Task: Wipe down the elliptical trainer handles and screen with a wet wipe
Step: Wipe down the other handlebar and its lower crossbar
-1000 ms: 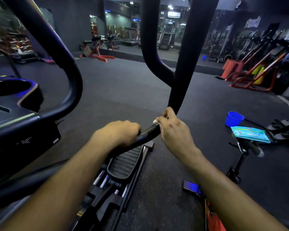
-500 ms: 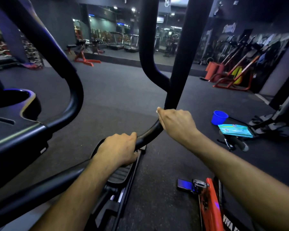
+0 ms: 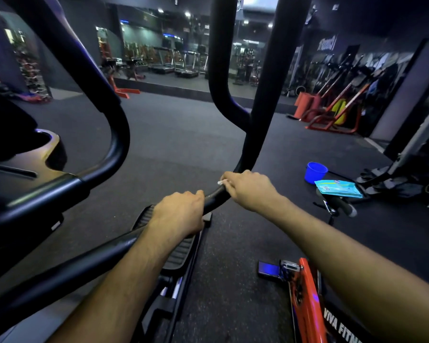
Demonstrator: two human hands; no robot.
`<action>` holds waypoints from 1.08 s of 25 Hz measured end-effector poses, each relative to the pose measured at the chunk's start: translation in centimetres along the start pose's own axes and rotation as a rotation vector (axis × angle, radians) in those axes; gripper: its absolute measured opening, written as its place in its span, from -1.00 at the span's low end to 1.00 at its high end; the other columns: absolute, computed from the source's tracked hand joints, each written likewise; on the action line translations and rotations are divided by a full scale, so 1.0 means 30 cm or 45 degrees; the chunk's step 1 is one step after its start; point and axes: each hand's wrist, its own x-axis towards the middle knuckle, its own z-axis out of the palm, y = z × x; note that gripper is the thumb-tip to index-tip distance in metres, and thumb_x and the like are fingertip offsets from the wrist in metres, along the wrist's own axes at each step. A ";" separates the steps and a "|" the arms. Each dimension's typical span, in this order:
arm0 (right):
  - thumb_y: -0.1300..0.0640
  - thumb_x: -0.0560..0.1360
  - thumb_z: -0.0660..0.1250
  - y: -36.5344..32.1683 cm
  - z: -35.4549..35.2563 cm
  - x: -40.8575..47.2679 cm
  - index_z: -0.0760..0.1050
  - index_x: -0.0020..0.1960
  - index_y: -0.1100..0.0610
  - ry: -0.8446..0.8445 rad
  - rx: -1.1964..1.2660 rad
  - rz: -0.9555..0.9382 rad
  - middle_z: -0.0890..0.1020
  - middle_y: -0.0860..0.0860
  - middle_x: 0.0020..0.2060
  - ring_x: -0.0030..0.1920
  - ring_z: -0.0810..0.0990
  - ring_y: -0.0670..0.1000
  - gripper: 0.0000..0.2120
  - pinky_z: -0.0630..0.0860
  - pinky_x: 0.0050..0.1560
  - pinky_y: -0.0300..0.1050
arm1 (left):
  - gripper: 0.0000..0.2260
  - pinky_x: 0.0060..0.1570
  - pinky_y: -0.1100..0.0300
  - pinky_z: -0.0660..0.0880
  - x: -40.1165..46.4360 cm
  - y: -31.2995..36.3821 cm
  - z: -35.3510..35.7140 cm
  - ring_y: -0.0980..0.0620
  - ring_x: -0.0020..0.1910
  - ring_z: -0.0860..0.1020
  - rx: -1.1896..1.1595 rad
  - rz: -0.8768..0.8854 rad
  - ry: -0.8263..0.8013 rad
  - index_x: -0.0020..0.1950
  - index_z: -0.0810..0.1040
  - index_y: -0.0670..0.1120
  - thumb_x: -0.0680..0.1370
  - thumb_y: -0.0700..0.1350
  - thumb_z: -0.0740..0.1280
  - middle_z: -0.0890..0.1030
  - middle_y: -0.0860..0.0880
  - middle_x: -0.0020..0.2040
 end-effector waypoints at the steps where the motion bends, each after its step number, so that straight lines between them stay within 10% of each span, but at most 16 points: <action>1: -0.05 0.70 0.10 0.019 -0.021 0.010 0.46 0.23 0.01 0.060 -0.154 0.020 0.65 0.12 0.00 -0.03 0.66 0.27 -0.76 0.47 -0.16 0.05 | -0.75 -0.10 -0.01 0.42 -0.001 -0.001 0.003 -0.23 0.13 0.61 0.002 0.003 0.015 0.20 0.35 -0.05 0.62 0.00 0.32 0.60 -0.13 0.18; 8: 0.14 0.65 0.23 -0.018 -0.080 0.068 0.44 0.23 0.21 0.155 -0.305 0.211 0.67 0.12 -0.02 -0.07 0.69 0.23 -0.80 0.46 -0.27 0.01 | -0.78 -0.14 -0.01 0.42 -0.005 0.001 0.008 -0.21 0.01 0.59 0.008 0.014 0.033 0.19 0.34 -0.04 0.62 -0.02 0.30 0.59 -0.10 0.10; 15: 0.08 0.67 0.14 -0.089 0.069 -0.020 0.59 0.16 0.06 -0.142 0.676 0.089 0.68 0.06 -0.03 0.05 0.66 0.20 -0.74 0.54 -0.05 -0.03 | -0.77 -0.13 0.02 0.40 0.003 0.003 0.006 -0.20 0.11 0.62 0.045 0.039 0.019 0.23 0.35 -0.04 0.64 0.00 0.27 0.61 -0.10 0.15; 19: 0.05 0.69 0.23 0.011 0.190 -0.096 0.65 0.21 -0.04 0.565 0.941 0.034 0.70 -0.11 0.11 0.11 0.65 -0.05 -0.77 0.57 0.14 -0.02 | -0.76 -0.14 0.00 0.44 0.003 0.000 0.014 -0.20 0.04 0.61 0.030 0.008 0.022 0.21 0.33 -0.02 0.63 0.04 0.28 0.57 -0.07 0.04; 22: 0.14 0.72 0.18 0.101 0.183 -0.077 0.64 0.16 0.03 1.120 1.608 0.398 0.70 -0.15 -0.05 -0.18 0.59 -0.12 -0.75 0.56 -0.16 -0.14 | -0.75 -0.16 -0.01 0.47 0.012 -0.001 0.012 -0.17 -0.10 0.52 0.014 -0.049 -0.028 0.13 0.28 0.02 0.61 0.08 0.29 0.45 -0.01 -0.08; 27: 0.16 0.72 0.13 0.150 0.194 0.081 0.57 0.03 0.10 0.646 2.230 0.618 0.52 -0.04 -0.36 -0.35 0.39 -0.10 -0.75 0.39 -0.36 -0.14 | -0.71 -0.16 0.02 0.44 0.031 0.006 -0.007 -0.13 -0.14 0.48 0.050 -0.100 -0.141 0.17 0.27 0.07 0.60 0.14 0.32 0.52 0.00 -0.03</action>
